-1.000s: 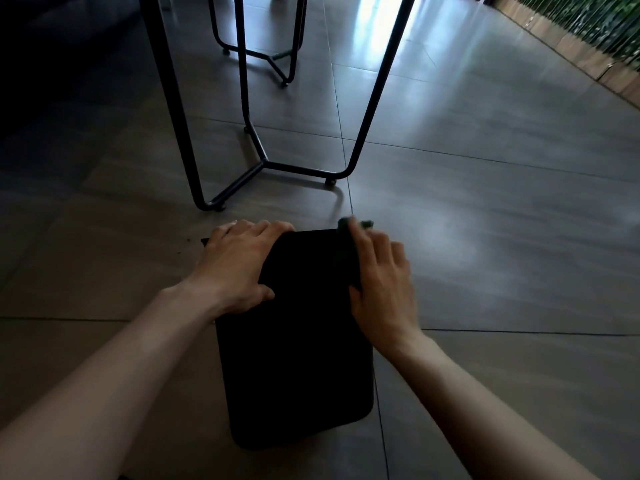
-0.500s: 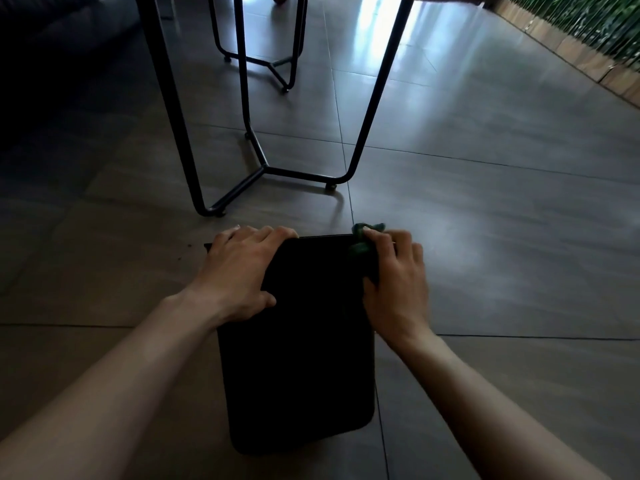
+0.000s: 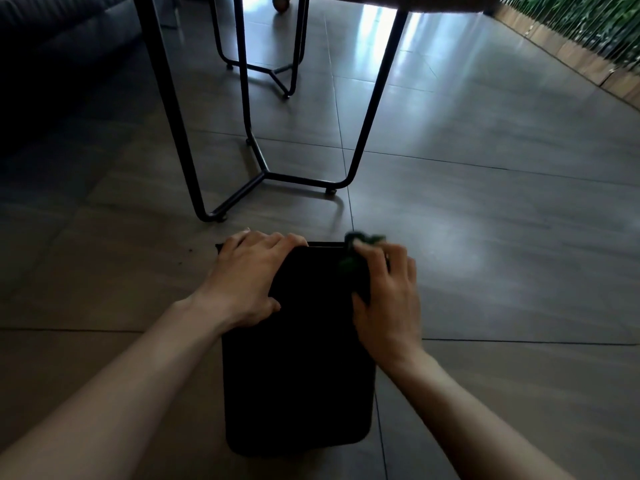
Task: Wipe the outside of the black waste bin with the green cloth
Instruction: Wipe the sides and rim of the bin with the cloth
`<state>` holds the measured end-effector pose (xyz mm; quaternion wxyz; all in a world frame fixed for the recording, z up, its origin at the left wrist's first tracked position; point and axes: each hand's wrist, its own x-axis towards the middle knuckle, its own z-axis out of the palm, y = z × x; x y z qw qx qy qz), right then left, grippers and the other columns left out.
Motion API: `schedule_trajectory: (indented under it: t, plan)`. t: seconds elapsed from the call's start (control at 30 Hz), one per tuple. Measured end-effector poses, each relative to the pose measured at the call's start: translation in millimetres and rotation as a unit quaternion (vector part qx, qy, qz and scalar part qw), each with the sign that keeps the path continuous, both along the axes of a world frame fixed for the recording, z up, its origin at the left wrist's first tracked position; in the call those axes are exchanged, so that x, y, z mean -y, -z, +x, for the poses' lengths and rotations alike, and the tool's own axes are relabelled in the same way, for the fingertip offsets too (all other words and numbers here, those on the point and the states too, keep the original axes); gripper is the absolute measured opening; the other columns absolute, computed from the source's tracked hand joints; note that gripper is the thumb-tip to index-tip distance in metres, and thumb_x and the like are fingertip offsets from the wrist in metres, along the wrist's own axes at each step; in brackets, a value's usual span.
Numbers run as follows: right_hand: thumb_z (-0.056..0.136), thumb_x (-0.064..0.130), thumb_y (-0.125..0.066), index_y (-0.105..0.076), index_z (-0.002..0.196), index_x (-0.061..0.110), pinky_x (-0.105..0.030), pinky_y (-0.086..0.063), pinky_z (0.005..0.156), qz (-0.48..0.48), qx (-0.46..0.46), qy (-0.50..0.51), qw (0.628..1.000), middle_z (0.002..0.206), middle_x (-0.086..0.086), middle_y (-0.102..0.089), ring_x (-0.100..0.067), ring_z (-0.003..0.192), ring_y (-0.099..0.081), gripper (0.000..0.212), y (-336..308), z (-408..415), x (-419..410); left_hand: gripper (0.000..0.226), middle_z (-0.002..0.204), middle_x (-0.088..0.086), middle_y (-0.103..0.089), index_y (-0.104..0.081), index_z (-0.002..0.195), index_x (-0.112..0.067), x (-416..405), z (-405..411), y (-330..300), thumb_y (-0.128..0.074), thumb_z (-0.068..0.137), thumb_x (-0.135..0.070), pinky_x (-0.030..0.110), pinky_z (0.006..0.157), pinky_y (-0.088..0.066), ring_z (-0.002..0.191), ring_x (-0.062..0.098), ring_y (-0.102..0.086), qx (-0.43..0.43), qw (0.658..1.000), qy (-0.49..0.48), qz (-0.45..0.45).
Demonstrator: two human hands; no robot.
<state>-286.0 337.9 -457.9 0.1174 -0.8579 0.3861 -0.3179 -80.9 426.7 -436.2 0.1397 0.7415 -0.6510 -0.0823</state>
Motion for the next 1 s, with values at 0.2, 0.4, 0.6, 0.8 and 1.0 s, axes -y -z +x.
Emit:
schedule_trajectory:
  t: [0.2, 0.4, 0.6, 0.8, 1.0]
  plan:
    - [0.088, 0.019, -0.061, -0.056, 0.139, 0.022, -0.055, -0.054, 0.092, -0.193, -0.172, -0.159, 0.953, 0.137, -0.014, -0.047, -0.042, 0.118, -0.049, 0.051, 75.2, -33.5, -55.9, 0.094, 0.136, -0.016, -0.052, -0.033, 0.141, -0.042, -0.3, -0.8, -1.5, -0.084, 0.063, -0.035, 0.036, 0.114, -0.022, 0.135, 0.016, -0.042, 0.016, 1.0, -0.009, 0.005]
    - [0.092, 0.022, -0.06, -0.061, 0.129, 0.029, -0.049, -0.055, 0.091, -0.22, -0.177, -0.258, 0.924, 0.135, -0.008, -0.049, -0.036, 0.116, -0.051, 0.038, 78.7, -55.3, -52.2, 0.095, 0.136, -0.016, -0.052, -0.031, 0.14, -0.044, -0.3, 1.1, 1.8, -0.084, 0.062, -0.035, 0.04, 0.12, -0.019, 0.136, 0.016, -0.04, 0.01, 1.0, 0.001, 0.011]
    - [0.083, 0.013, -0.074, -0.061, 0.135, 0.016, -0.054, -0.044, 0.096, -0.139, -0.09, -0.034, 0.986, 0.134, -0.018, -0.054, -0.044, 0.12, -0.05, 0.054, 8.8, 15.1, 1.5, 0.088, 0.133, -0.013, -0.054, -0.032, 0.142, -0.041, 4.7, -5.0, 3.0, -0.075, 0.066, -0.031, 0.04, 0.118, -0.022, 0.133, 0.019, -0.044, 0.011, 1.0, 0.001, 0.002]
    - [0.092, 0.026, -0.06, -0.068, 0.118, 0.031, -0.047, -0.059, 0.087, -0.213, -0.226, -0.258, 0.915, 0.121, -0.005, -0.069, -0.034, 0.11, -0.054, 0.027, 105.1, -61.5, -83.9, 0.093, 0.132, -0.017, -0.053, -0.033, 0.138, -0.043, 3.7, 1.0, 5.4, -0.085, 0.061, -0.038, 0.04, 0.119, -0.022, 0.133, 0.016, -0.044, 0.009, 1.0, -0.011, 0.012]
    - [0.065, 0.028, -0.086, -0.07, 0.096, 0.027, -0.038, -0.059, 0.074, -0.101, -0.225, -0.23, 0.942, 0.103, -0.005, -0.072, -0.029, 0.088, -0.067, 0.035, 79.4, -97.2, -78.1, 0.091, 0.132, -0.017, -0.053, -0.033, 0.136, -0.043, -0.4, 4.0, 5.4, -0.085, 0.061, -0.038, 0.042, 0.12, -0.022, 0.132, 0.016, -0.045, 0.004, 1.0, -0.01, 0.008]
